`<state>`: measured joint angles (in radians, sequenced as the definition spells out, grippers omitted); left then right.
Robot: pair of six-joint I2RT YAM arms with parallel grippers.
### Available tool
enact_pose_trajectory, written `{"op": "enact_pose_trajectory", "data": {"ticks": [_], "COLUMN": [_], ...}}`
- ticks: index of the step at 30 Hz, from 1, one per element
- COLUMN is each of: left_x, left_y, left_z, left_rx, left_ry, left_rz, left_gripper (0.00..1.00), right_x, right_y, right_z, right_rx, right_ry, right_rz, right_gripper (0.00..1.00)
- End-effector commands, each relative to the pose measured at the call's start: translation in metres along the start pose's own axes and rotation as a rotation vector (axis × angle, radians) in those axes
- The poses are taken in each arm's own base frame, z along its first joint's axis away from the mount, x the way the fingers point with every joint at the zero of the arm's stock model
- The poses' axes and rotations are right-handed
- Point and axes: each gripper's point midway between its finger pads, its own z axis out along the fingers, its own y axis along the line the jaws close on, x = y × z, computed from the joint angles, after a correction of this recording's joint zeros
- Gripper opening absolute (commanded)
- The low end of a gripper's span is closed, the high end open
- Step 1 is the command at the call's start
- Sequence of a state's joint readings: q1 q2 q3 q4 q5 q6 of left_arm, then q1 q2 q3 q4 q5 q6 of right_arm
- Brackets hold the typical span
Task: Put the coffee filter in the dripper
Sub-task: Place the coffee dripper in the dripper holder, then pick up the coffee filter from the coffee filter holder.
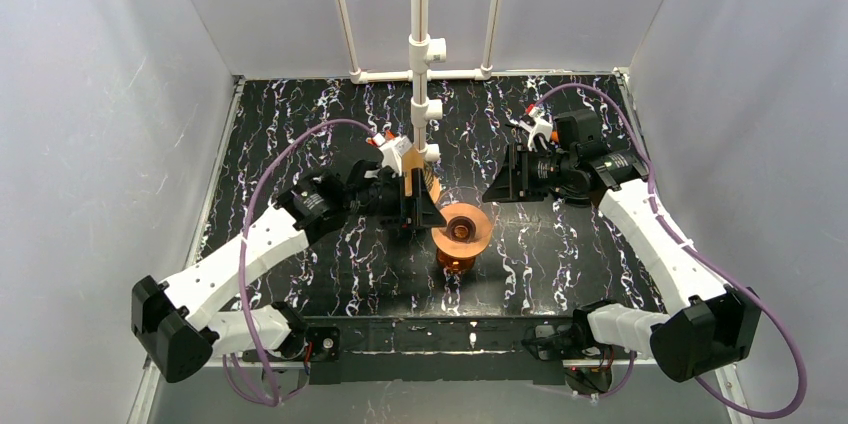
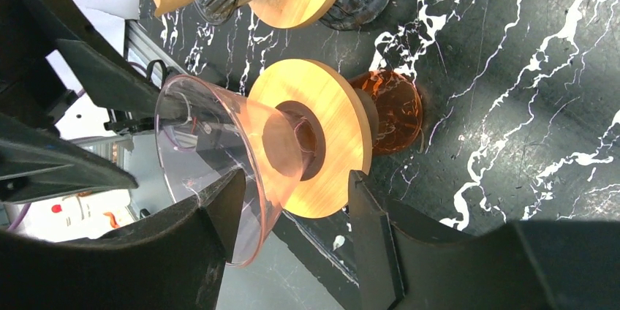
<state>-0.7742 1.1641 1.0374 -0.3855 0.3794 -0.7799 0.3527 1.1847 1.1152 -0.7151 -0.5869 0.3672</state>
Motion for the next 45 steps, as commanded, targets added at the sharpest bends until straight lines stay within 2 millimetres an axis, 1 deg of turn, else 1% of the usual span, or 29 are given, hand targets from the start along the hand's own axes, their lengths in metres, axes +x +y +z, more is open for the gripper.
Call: {"op": "enact_pose_trajectory", "data": {"ticks": [1, 5, 9, 13, 15, 18, 22, 24, 28, 33, 36, 37, 38, 41, 45], "left_x": [-0.014, -0.023, -0.035, -0.056, -0.066, -0.075, -0.08, -0.079, -0.074, -0.065, -0.067, -0.072, -0.073, -0.076, -0.078], "left_y": [-0.025, -0.027, -0.026, -0.016, -0.012, 0.004, 0.04, 0.057, 0.087, 0.123, 0.139, 0.144, 0.149, 0.173, 0.196], "left_z": [-0.032, -0.047, -0.061, -0.082, -0.095, -0.115, -0.139, -0.144, -0.142, -0.124, -0.114, -0.113, -0.111, -0.103, -0.088], "left_rx": [0.026, -0.021, -0.061, -0.113, -0.129, -0.197, -0.33, -0.367, -0.382, -0.321, -0.239, -0.212, -0.191, -0.185, -0.185], "left_ry": [-0.063, -0.083, -0.092, -0.171, -0.227, -0.305, -0.377, -0.391, -0.389, -0.366, -0.387, -0.411, -0.418, -0.445, -0.444], "left_rz": [0.083, 0.142, 0.163, 0.151, 0.142, 0.125, 0.057, 0.012, -0.105, -0.279, -0.371, -0.388, -0.417, -0.491, -0.541], "left_gripper": [0.66, 0.71, 0.73, 0.74, 0.75, 0.81, 0.88, 0.9, 0.91, 0.91, 0.91, 0.91, 0.9, 0.88, 0.83], "right_x": [-0.017, -0.018, -0.021, -0.025, -0.026, -0.026, -0.029, -0.03, -0.032, -0.034, -0.036, -0.036, -0.037, -0.04, -0.043], "right_y": [0.019, 0.022, 0.026, 0.03, 0.031, 0.032, 0.034, 0.034, 0.035, 0.035, 0.035, 0.035, 0.035, 0.036, 0.038], "right_z": [-0.013, -0.014, -0.017, -0.021, -0.023, -0.024, -0.027, -0.028, -0.029, -0.03, -0.03, -0.031, -0.031, -0.031, -0.032], "right_rx": [-0.058, -0.066, -0.072, -0.074, -0.075, -0.073, -0.068, -0.066, -0.064, -0.057, -0.051, -0.051, -0.051, -0.051, -0.051], "right_ry": [-0.075, -0.083, -0.096, -0.113, -0.118, -0.125, -0.139, -0.145, -0.154, -0.16, -0.167, -0.169, -0.168, -0.174, -0.179], "right_rz": [-0.068, -0.076, -0.087, -0.099, -0.102, -0.106, -0.114, -0.118, -0.123, -0.125, -0.128, -0.129, -0.13, -0.135, -0.14], "right_gripper": [0.63, 0.63, 0.64, 0.65, 0.66, 0.66, 0.66, 0.66, 0.67, 0.67, 0.67, 0.67, 0.67, 0.67, 0.68]}}
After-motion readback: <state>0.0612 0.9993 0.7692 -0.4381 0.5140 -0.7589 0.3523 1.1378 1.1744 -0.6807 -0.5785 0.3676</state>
